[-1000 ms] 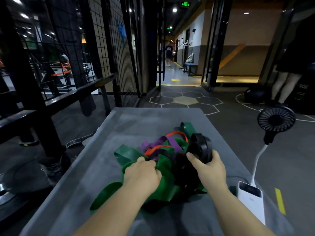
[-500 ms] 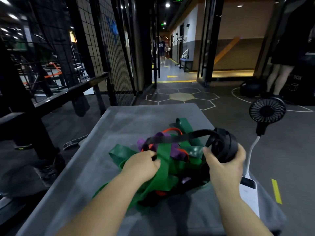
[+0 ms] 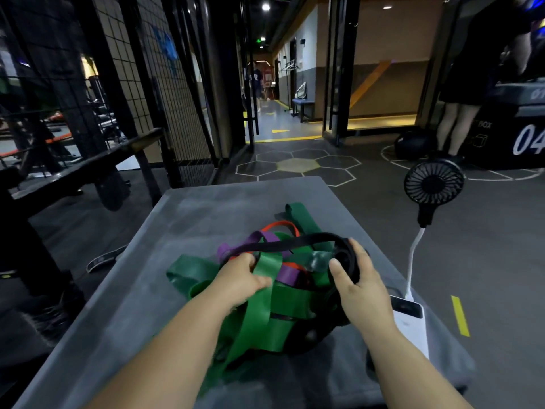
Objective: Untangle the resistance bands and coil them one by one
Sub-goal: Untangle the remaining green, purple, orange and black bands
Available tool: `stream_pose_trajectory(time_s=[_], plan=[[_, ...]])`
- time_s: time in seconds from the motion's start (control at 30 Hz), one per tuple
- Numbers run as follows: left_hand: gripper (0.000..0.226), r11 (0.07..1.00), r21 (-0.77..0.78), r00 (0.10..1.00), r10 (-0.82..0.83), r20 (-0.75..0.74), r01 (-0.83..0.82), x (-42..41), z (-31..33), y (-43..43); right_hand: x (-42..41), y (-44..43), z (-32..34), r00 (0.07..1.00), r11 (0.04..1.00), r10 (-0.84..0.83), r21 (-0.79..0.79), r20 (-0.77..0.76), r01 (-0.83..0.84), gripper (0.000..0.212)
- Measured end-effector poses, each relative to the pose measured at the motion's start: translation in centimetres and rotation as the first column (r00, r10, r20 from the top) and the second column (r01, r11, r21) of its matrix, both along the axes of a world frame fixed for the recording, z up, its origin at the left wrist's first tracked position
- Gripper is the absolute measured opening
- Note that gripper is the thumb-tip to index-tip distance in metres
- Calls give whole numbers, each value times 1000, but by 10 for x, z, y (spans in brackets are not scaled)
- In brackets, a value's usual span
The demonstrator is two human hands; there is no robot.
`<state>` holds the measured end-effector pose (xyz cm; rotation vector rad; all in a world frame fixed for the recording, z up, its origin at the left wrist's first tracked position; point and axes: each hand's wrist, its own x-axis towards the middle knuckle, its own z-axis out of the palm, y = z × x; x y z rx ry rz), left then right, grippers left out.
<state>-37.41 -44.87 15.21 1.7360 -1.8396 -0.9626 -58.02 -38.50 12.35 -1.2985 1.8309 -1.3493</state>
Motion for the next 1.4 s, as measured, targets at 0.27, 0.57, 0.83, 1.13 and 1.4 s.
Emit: stream_pose_trajectory(time_s=[0.27,0.57,0.83,1.13,1.4], plan=[[43,959,163,954,-192,-229,232,65,55,16,-12,-14,2,1000,999,-16,32,1,16,47],[51,988,124,919,-130,371,90,41,47,24,6,-16,-4,998,996,13,85,-60,-8,50],[46,993,-106,817,18,576,53,6,10,2,3,-10,-7,997,992,62,110,-42,-57,55],[61,983,66,799,-180,575,174,-19,30,-18,0,-16,-9,980,973,195,137,-35,-188,56],[77,932,192,557,-341,757,308,-36,37,-8,2,-16,-11,981,977,191,109,-43,-186,64]])
